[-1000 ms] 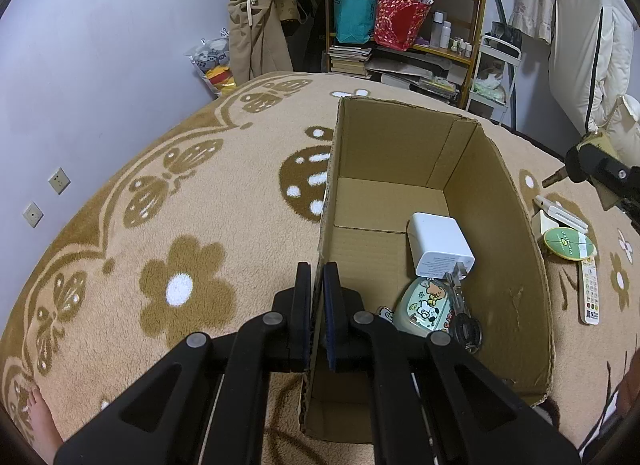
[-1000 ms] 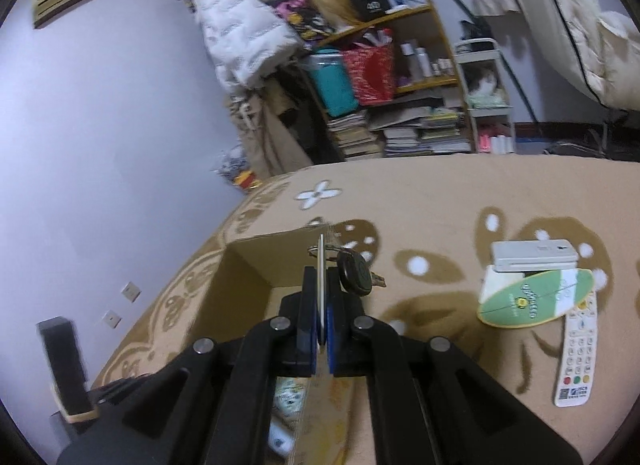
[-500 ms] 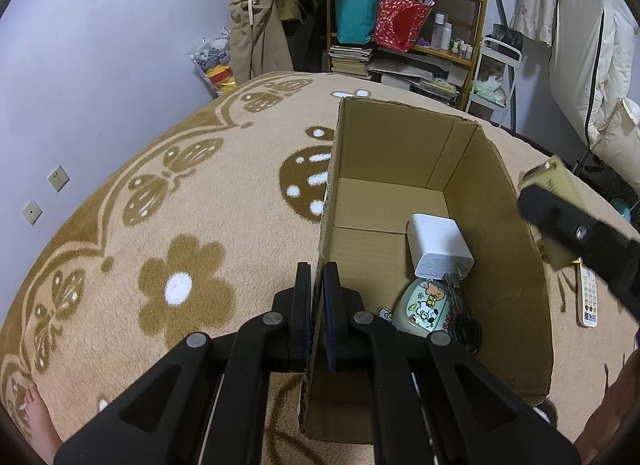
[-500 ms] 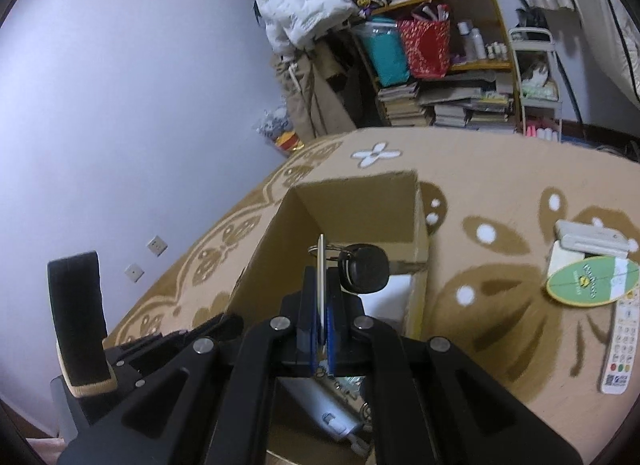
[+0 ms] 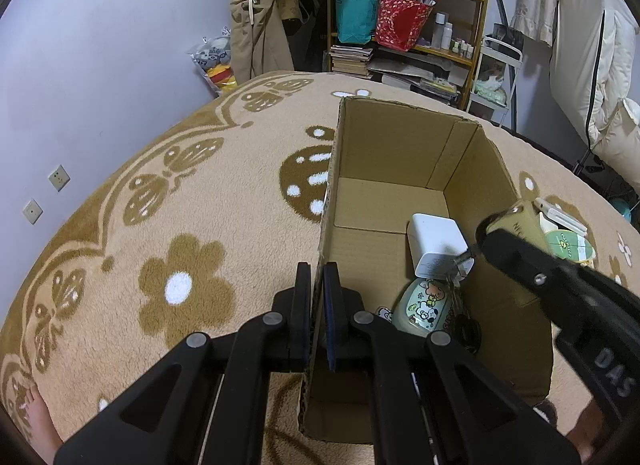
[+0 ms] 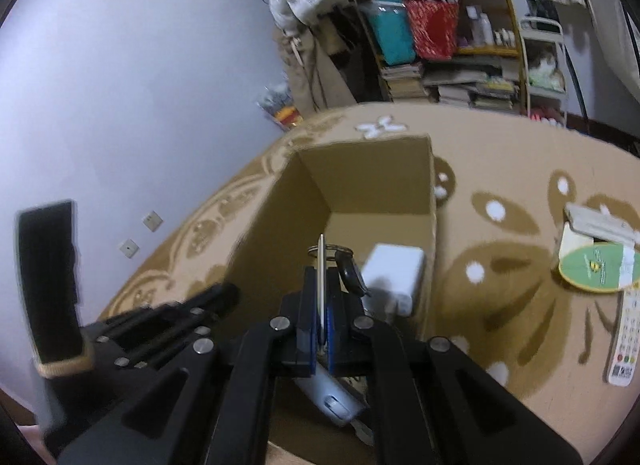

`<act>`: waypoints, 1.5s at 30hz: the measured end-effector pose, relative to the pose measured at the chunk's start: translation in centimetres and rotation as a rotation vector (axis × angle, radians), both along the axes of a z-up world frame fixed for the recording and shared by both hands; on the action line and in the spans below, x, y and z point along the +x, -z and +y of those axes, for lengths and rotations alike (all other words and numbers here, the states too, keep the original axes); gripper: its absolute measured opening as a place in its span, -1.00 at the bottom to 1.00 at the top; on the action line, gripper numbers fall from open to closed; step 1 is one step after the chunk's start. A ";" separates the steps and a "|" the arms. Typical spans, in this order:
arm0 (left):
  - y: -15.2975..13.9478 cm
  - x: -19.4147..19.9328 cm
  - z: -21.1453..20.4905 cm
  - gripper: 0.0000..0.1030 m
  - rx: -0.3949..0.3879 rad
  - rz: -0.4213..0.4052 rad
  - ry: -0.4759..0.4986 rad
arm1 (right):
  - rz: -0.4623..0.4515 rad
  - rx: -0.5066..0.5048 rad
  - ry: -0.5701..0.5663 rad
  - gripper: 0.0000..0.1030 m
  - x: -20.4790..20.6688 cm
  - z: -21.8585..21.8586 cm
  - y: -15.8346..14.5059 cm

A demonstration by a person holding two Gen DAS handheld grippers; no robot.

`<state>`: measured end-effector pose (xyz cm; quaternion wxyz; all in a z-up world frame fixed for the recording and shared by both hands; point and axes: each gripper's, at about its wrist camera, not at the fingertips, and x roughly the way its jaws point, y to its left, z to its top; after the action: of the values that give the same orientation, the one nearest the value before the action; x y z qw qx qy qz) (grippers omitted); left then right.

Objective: Organize rigid objects
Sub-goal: 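Carry the card tag over the box with the right gripper, then open the right gripper to drop the card tag into the box, then move the right gripper back over the white remote and green card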

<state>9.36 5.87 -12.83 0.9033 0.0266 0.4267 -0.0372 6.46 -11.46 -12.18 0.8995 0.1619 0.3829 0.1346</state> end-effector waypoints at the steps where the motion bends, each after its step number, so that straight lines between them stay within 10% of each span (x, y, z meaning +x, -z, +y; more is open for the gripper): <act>1: 0.0 0.0 0.0 -0.90 0.000 0.000 0.000 | 0.007 0.000 0.006 -0.90 0.1 -0.2 0.2; 10: 0.0 0.0 0.0 -0.90 0.001 0.000 0.001 | 0.033 -0.029 0.038 -0.89 0.2 -1.1 -0.1; 21: 0.0 0.0 0.2 -0.90 -0.019 0.004 -0.005 | 0.006 -0.096 0.035 -0.40 -0.4 -1.3 -1.0; 31: -0.1 0.2 0.0 -0.90 -0.008 0.010 -0.008 | -0.080 -0.219 0.162 1.00 -1.9 -4.0 -4.1; 45: -0.1 0.2 0.0 -0.90 -0.008 0.007 -0.009 | 0.047 -0.305 0.415 1.00 -2.0 -13.5 -1.3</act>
<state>9.58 5.88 -12.76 0.9019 0.0210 0.4299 -0.0351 4.46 -24.97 -10.93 0.9127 0.1025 0.3781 -0.1159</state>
